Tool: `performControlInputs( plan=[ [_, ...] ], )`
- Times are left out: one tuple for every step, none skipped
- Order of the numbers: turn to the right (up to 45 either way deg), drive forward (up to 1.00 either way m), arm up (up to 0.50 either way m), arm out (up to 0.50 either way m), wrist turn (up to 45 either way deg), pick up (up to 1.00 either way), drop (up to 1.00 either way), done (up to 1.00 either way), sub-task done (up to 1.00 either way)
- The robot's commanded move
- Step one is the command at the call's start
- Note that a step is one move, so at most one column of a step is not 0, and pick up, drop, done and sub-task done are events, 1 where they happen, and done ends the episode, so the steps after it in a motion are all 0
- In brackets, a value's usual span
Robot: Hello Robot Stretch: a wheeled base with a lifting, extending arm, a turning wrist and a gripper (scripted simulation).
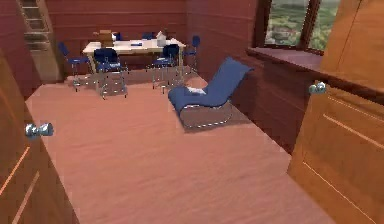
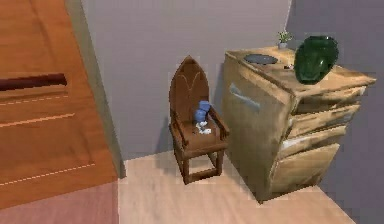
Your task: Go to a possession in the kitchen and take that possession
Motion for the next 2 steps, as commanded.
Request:
performControlInputs(
  plan=[
    [45.0,0.00,0.00,0.00,0.0,0.00,0.00,0.00,0.00],
    [30.0,0.00,0.00,0.00,0.0,0.00,0.00,0.00,0.00]
  ],
)
